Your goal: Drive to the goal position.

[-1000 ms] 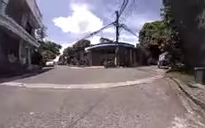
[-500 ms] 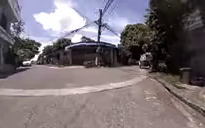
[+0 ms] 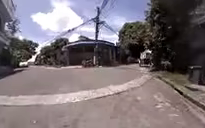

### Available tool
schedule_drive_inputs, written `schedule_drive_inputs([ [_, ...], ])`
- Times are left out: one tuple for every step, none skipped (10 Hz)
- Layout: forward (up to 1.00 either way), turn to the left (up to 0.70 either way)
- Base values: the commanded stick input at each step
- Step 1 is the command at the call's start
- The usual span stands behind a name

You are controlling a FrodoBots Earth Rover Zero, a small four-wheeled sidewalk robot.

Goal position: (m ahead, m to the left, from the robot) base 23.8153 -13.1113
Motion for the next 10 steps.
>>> schedule_drive_inputs([
  [0.85, 0.00],
  [0.85, 0.00],
  [0.85, 0.00],
  [0.85, 0.00],
  [0.85, 0.00],
  [0.85, 0.00],
  [0.85, 0.00],
  [0.85, 0.00],
  [0.85, 0.00],
  [0.85, 0.00],
])
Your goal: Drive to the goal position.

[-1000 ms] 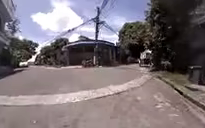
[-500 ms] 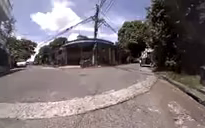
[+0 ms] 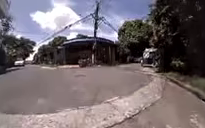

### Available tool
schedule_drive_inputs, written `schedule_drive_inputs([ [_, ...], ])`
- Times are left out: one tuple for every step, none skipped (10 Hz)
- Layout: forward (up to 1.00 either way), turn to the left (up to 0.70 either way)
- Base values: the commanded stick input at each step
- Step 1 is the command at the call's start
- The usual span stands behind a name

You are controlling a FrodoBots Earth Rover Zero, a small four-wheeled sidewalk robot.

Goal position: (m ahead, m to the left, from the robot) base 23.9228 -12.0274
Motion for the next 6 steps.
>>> schedule_drive_inputs([
  [0.85, 0.00],
  [0.85, 0.00],
  [0.85, 0.00],
  [0.85, 0.00],
  [0.85, 0.00],
  [0.85, 0.00],
])
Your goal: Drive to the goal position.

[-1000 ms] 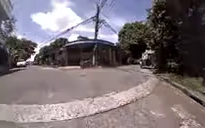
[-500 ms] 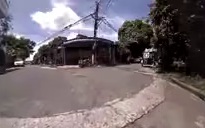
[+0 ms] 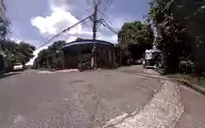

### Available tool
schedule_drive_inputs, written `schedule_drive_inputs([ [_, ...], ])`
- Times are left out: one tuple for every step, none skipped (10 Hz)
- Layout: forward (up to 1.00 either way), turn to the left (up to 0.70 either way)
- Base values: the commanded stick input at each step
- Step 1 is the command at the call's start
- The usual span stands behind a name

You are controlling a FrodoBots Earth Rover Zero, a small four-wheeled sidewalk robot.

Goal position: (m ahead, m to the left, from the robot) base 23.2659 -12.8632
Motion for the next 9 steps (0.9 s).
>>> schedule_drive_inputs([
  [0.85, 0.00],
  [0.85, 0.00],
  [0.85, 0.00],
  [0.85, 0.00],
  [0.85, 0.00],
  [0.85, 0.00],
  [0.85, 0.00],
  [0.85, 0.00],
  [0.85, 0.00],
])
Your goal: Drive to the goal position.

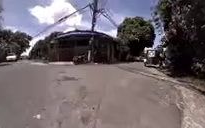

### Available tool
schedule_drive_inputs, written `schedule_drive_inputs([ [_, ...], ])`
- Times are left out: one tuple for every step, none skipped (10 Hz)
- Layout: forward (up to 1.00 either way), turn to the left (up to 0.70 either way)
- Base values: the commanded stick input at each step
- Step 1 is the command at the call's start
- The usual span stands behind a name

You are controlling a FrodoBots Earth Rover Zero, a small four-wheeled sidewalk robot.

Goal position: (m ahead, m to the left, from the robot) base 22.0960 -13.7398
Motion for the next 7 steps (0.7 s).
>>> schedule_drive_inputs([
  [0.85, 0.00],
  [0.85, 0.00],
  [0.85, 0.00],
  [0.85, 0.00],
  [0.85, 0.00],
  [0.85, 0.00],
  [0.85, 0.00],
])
